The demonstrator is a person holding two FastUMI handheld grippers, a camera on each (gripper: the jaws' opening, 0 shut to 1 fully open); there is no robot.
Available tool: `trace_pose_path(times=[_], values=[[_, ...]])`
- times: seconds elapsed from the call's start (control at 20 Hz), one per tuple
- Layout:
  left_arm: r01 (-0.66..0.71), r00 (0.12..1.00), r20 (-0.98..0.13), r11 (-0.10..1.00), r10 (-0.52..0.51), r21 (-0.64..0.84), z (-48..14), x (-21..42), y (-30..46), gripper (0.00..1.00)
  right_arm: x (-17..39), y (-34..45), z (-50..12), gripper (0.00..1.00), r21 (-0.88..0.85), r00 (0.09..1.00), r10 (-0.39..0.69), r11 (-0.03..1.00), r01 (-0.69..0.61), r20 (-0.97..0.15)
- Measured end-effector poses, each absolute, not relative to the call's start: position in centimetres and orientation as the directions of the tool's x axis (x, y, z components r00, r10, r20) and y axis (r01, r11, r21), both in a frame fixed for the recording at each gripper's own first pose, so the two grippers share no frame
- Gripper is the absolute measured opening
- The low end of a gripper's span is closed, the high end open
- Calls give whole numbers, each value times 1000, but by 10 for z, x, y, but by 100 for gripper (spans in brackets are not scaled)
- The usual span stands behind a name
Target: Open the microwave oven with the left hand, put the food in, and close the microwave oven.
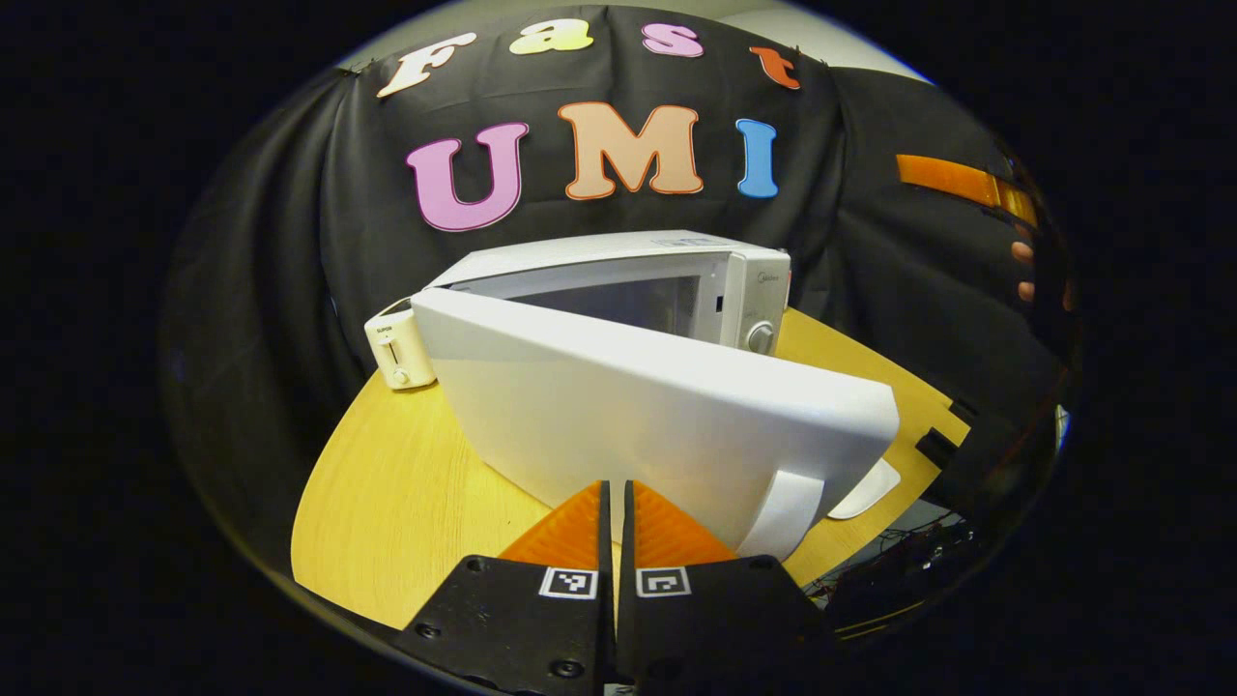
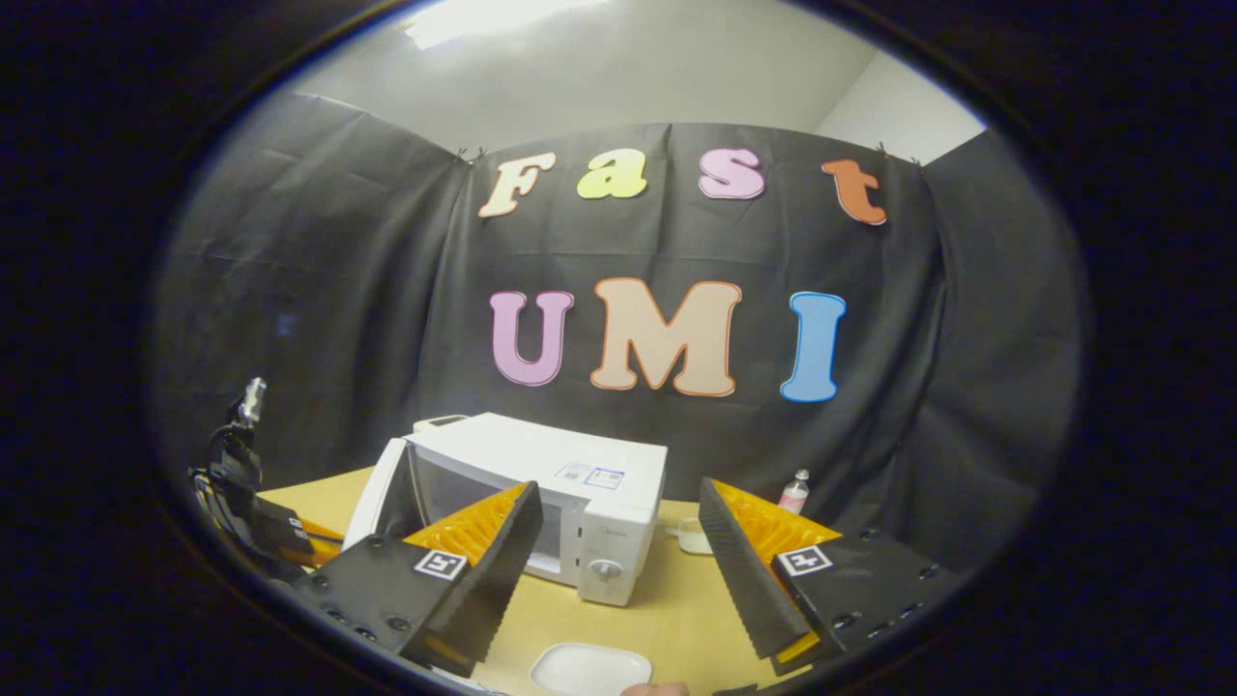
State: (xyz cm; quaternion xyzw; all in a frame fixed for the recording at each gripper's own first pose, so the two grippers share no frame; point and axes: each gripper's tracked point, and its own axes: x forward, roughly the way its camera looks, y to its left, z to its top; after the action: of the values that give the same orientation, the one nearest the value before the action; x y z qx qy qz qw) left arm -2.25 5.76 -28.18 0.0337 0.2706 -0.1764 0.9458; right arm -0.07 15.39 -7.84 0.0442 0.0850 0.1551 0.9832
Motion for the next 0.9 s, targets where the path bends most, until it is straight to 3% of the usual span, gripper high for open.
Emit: trace_pose_path(times=[0.6, 0.9], values=[[365, 778, -543, 931, -317, -20, -279, 26, 11, 0, 11, 106, -33, 96, 170, 963, 250, 958, -232, -99], [407, 764, -549, 913, -339, 2, -280, 56, -20, 1, 19, 73, -42, 96, 152, 973, 202, 971, -184, -111]])
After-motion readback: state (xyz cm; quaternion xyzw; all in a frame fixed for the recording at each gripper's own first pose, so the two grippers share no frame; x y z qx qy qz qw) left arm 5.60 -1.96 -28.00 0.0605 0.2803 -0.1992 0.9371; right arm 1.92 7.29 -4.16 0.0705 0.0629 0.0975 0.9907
